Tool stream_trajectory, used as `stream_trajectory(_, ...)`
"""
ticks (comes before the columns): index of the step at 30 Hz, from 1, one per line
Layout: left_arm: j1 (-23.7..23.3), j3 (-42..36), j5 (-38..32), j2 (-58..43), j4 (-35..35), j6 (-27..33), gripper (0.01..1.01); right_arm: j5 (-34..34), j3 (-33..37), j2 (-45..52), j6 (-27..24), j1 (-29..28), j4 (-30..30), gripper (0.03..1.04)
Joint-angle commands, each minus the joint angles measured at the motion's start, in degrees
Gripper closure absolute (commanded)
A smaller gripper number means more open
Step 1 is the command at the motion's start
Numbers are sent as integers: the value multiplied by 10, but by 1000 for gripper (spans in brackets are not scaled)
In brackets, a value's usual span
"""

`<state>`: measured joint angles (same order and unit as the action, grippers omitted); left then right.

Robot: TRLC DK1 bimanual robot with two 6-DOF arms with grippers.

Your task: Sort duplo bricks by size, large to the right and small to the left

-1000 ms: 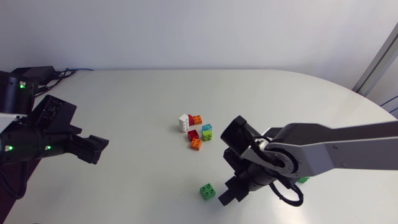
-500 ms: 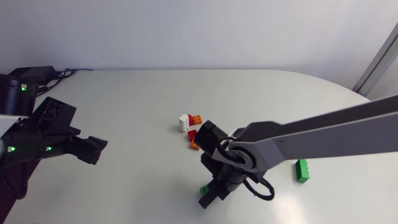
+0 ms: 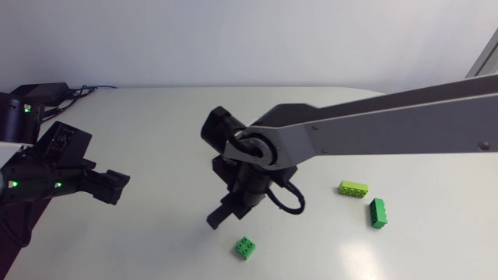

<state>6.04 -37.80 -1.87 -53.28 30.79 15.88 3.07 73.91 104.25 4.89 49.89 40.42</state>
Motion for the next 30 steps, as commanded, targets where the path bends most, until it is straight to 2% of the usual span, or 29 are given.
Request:
stream_trajectory(1,-2,-1,1,-14,-3,13,52,4,-64,-34,-9,-13,18,1018)
stream_trajectory(6,13,-1,1,-23,-9,4,52,4,-143,-88,-9,-11,27,1018)
stream_trajectory(10,18,0,1,-26,-13,2,52,6,-175,-103,-4,2,33,1018)
stream_trajectory(21,17,3,1,-28,-14,4,52,86,-184,-95,8,42,40,1018)
stream_trajectory(30,13,9,1,-35,-23,6,52,95,-191,-70,-36,45,13,1018)
